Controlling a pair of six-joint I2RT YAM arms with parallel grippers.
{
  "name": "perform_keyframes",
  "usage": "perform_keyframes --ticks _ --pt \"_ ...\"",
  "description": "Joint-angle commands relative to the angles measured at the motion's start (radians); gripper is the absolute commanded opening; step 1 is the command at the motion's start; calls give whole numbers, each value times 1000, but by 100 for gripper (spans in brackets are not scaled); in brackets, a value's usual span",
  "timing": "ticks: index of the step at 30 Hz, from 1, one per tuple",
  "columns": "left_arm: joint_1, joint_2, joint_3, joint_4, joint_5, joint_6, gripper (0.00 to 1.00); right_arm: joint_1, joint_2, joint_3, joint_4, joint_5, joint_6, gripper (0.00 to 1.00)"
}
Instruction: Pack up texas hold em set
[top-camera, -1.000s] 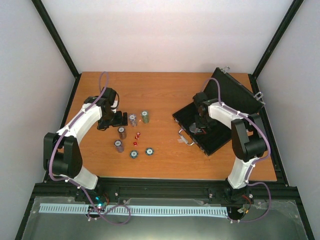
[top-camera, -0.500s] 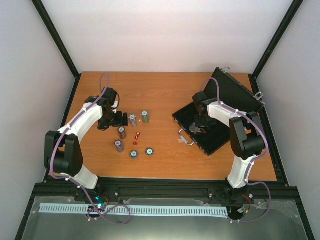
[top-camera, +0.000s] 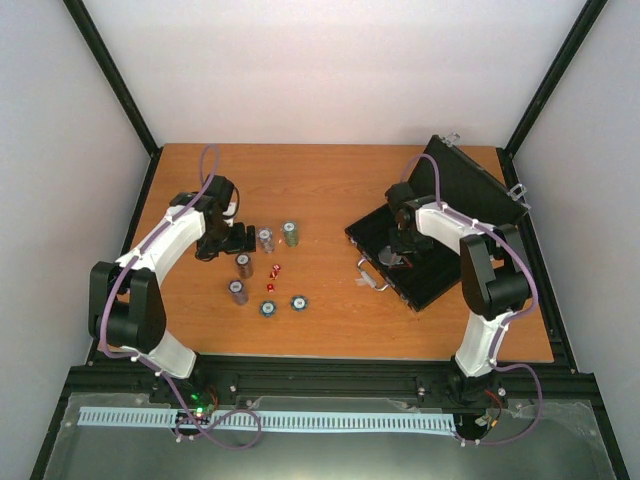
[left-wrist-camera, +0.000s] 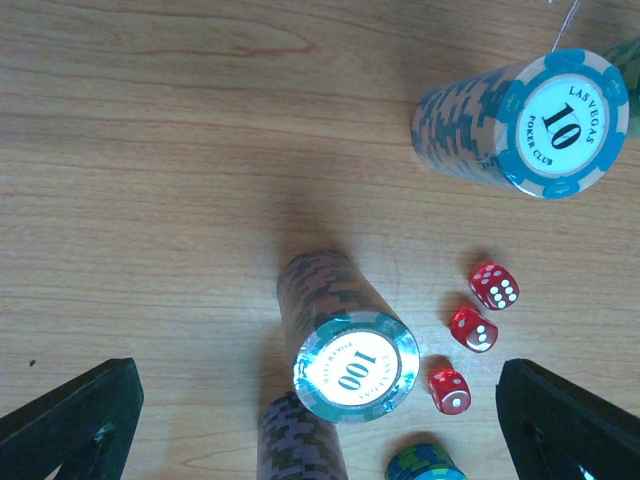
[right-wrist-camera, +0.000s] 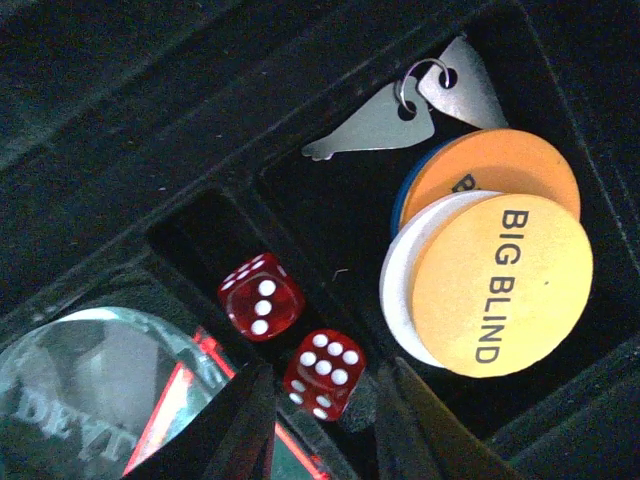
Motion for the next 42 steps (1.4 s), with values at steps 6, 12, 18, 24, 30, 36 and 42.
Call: perform_keyframes --ticks 6,12,18,24,30,36,42 --pt "-4 -8 31 8 10 2 100 -8 -115 86 -9 -129 -14 50" --pt "-4 -14 31 10 10 -2 100 58 -98 197 -39 -217 -48 69" --pt "-4 -17 38 10 7 -10 100 253 47 373 -79 -298 -96 70" --pt "-4 -31 40 2 2 -9 100 417 241 557 -97 -408 -134 70" --pt "-4 -49 38 -13 -5 -1 100 456 359 643 -84 -474 -112 69" --pt "-4 -54 32 -15 -11 11 100 488 421 715 -104 -490 -111 68" --pt "-4 -64 15 -10 -12 9 100 530 485 773 -119 -510 -104 66"
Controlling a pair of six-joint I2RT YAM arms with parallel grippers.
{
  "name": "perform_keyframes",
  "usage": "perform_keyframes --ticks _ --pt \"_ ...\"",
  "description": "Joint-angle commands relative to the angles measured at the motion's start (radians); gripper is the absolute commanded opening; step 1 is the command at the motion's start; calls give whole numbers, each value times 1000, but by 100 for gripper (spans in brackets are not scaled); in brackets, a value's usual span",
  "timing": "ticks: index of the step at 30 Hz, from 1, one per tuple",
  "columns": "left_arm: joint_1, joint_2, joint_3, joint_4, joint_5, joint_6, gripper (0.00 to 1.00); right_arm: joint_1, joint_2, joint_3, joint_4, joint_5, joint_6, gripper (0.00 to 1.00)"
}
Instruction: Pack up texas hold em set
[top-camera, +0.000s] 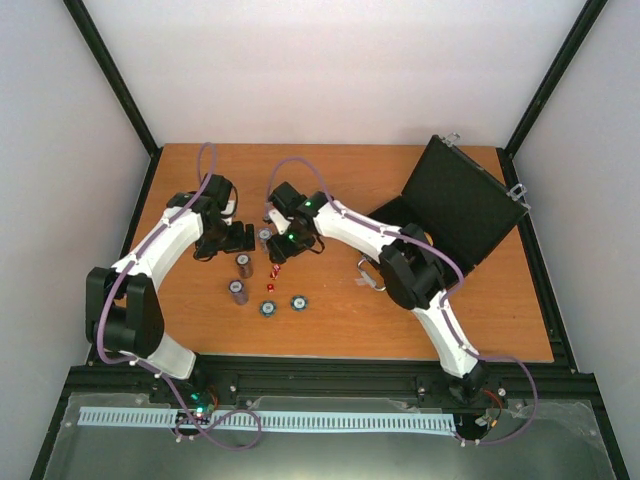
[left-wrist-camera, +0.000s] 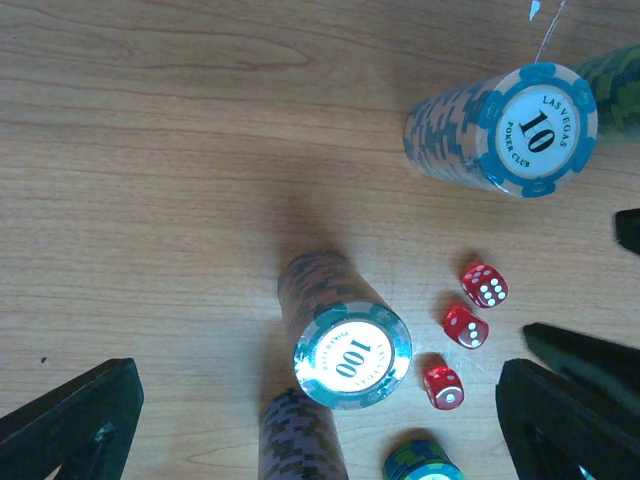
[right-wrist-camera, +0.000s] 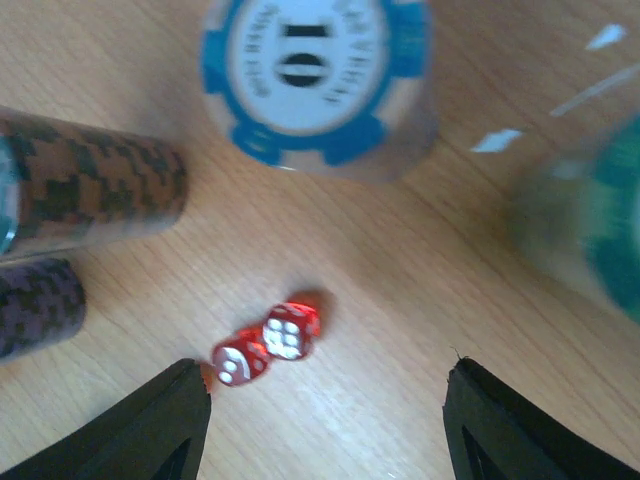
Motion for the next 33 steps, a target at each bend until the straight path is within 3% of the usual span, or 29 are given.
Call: perform_keyframes --ticks 1,22,26,33 --pt "-4 -37 12 -8 -8 9 100 47 60 53 -22 -33 4 65" --pt "-4 -65 -29 5 -7 10 100 91 136 88 -23 90 43 58" --pt "-4 -67 -30 5 -12 10 100 91 155 109 -36 86 40 38" --pt "-3 -62 -32 4 -11 9 100 91 139 93 -47 92 27 20"
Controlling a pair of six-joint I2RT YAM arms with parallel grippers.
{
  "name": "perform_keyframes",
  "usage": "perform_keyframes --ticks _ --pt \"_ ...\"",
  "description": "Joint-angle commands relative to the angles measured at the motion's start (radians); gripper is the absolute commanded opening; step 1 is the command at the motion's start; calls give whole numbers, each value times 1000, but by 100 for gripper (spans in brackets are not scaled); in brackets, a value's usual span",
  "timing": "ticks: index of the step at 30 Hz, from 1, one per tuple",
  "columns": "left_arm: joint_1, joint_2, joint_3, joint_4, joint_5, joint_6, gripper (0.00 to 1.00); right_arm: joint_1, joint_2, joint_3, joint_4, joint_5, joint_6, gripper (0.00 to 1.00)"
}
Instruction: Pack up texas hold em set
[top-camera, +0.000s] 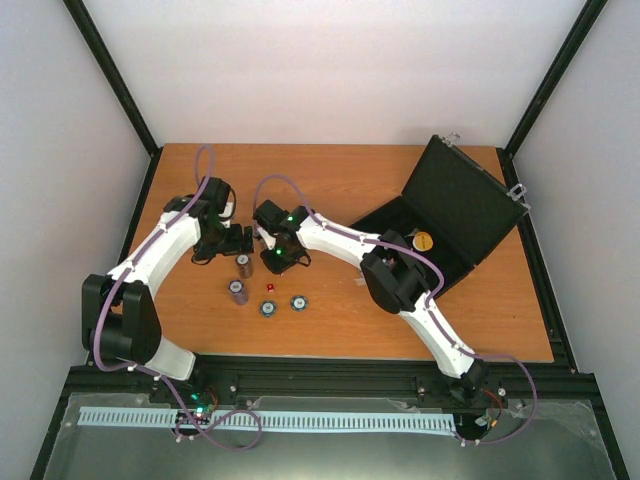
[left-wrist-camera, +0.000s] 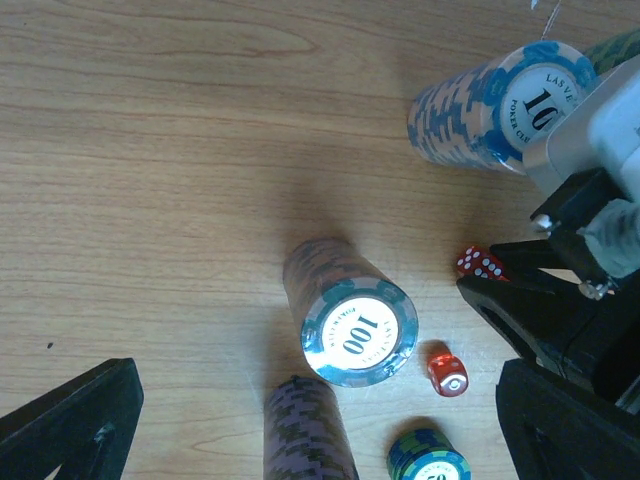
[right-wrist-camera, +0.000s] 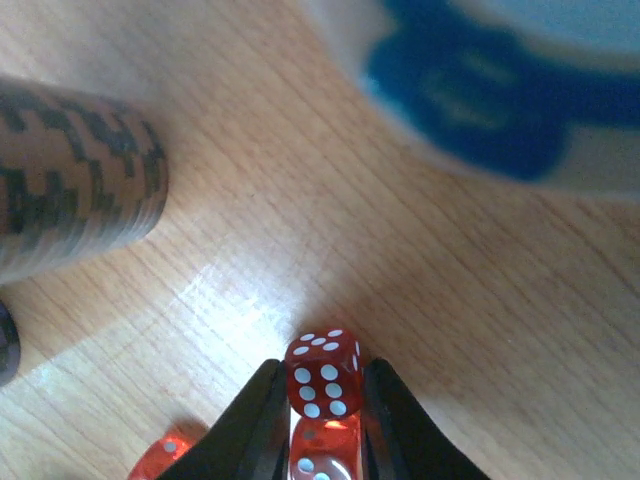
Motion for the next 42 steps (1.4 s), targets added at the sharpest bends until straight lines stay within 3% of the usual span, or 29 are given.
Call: perform_keyframes --ticks 1,18,23,33,42 --pt "-4 -20 0 4 -6 10 100 4 5 -2 -19 16 -10 19" --pt "-4 -11 4 11 -8 -6 100 2 -279 -165 37 130 -95 18" --pt "-4 -16 9 8 -14 -6 100 -22 -362 -262 10 267 -36 17" --pt "-4 -2 3 7 2 -4 100 -340 -634 -674 80 367 101 17" --pt "-4 26 14 4 5 8 100 -535 -665 -804 128 398 178 16"
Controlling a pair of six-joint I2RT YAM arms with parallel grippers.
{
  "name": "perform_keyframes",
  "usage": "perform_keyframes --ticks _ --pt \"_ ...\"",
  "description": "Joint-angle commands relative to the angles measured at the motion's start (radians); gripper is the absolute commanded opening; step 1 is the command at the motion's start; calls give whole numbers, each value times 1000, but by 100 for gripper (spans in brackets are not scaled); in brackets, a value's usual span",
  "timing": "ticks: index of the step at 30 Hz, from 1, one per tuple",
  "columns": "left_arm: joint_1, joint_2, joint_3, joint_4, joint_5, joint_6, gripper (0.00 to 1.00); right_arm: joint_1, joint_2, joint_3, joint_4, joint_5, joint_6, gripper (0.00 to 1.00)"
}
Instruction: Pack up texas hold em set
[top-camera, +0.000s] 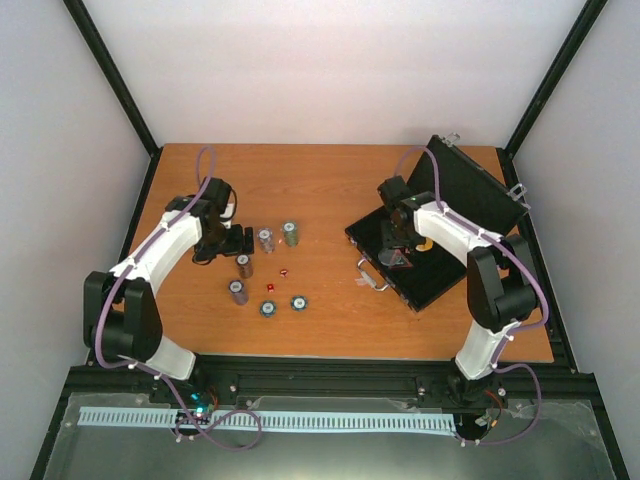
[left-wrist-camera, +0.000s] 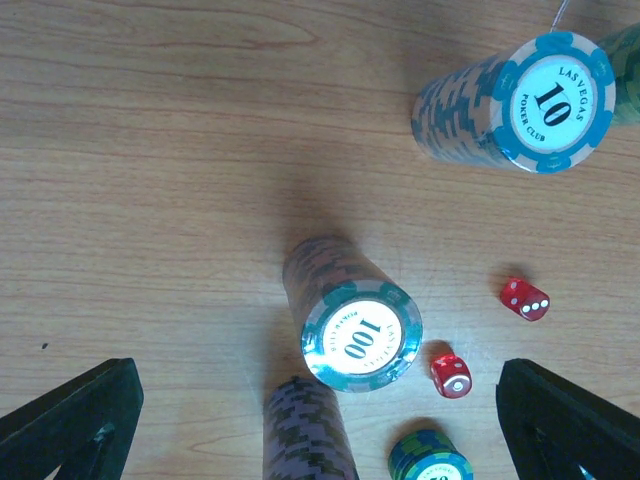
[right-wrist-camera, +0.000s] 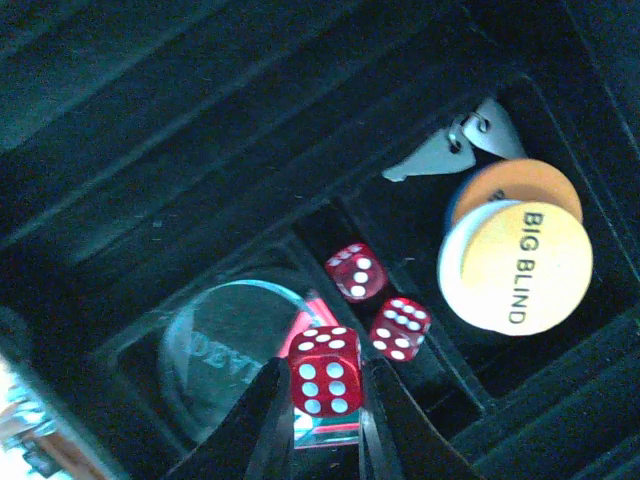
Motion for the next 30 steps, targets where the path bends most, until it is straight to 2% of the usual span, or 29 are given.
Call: perform_keyframes --ticks 1,9,15,30 --pt "-4 17 14 4 3 7 100 -57 -12 -49 51 9 62 16" --pt "-4 48 17 10 5 3 100 -112 1 -80 41 45 100 16" --pt "-4 82 33 14 11 2 100 -154 1 -121 64 -28 109 15" --pt "-4 133 76 11 13 0 100 -167 71 -105 69 -48 102 16"
